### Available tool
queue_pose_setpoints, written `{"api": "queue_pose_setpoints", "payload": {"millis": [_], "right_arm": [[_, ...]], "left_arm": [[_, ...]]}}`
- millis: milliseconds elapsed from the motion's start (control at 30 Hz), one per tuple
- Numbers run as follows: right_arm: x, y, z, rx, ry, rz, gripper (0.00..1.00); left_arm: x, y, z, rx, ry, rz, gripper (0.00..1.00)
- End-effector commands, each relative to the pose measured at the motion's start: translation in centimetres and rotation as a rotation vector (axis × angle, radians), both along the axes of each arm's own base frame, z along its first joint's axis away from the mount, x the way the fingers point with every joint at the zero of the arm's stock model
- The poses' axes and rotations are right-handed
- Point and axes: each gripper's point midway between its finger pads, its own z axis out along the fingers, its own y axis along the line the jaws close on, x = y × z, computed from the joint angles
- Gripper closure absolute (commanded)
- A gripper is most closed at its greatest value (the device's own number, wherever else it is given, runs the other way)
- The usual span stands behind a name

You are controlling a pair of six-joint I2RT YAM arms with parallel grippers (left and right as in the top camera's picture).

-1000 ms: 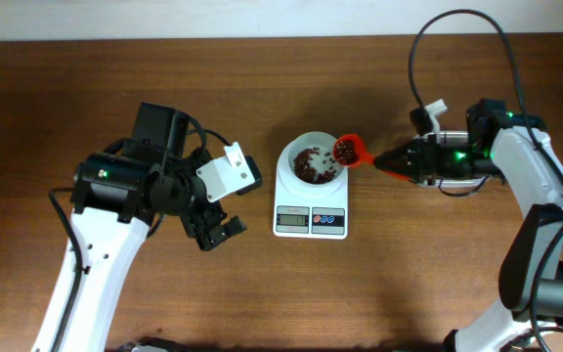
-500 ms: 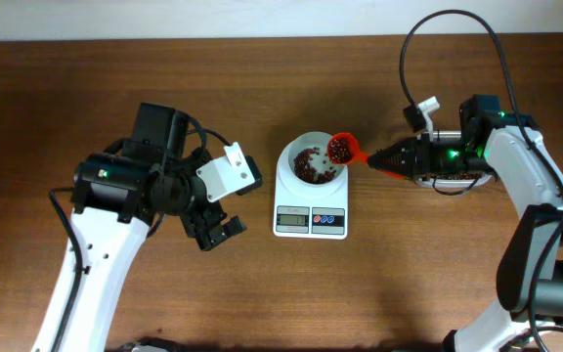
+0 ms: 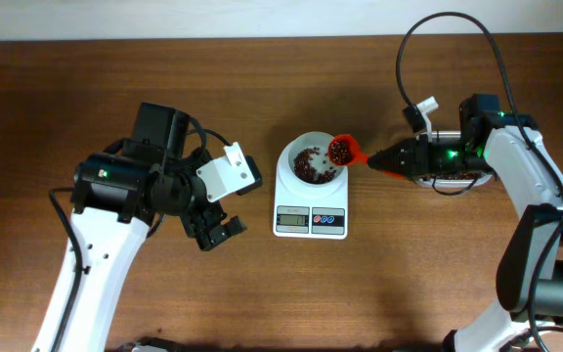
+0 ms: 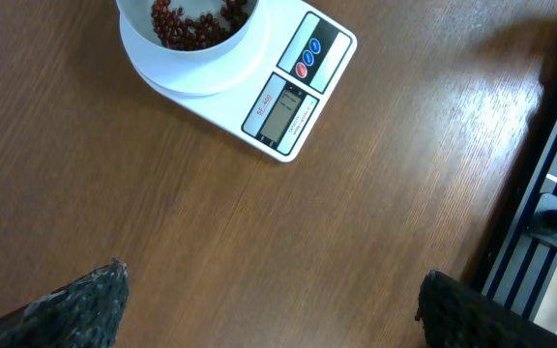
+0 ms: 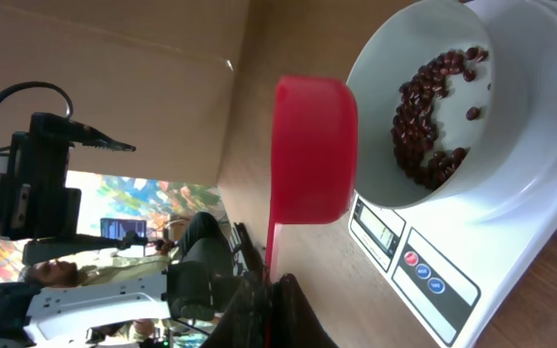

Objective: Scoop and weigh 50g on scale
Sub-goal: 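Bring the scoop left to the bowl's right edge, then tilt the scoop slowly to trickle beans into the bowl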

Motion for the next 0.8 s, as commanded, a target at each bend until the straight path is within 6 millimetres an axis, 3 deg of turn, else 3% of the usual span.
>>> {"api": "queue_pose_setpoints", "payload": {"millis": [0,267,500,767], "right_arm": [[0.0,0.4,-0.3,0.005,-0.011,0.016,0.96],[-0.3,1.2,-0.6,-0.01,-0.021,0.043,0.96],[0.0,2.9,-2.4,-0.126,-0.017,0.076,0.96],[1.2,2.3,-4.7,-0.284,-0.043,0.051,0.96]], "left_arm": [[-0.3,0.1,0.1,-0.002,-0.01,-0.011,0.01],[-0.3,0.1,0.1,-0.002,-0.01,-0.011,0.01],[-0.2,0.1,0.1,-0.002,-0.01,-0.011,0.01],[-0.3,0.1,0.1,-0.002,-0.01,-0.011,0.01]]}}
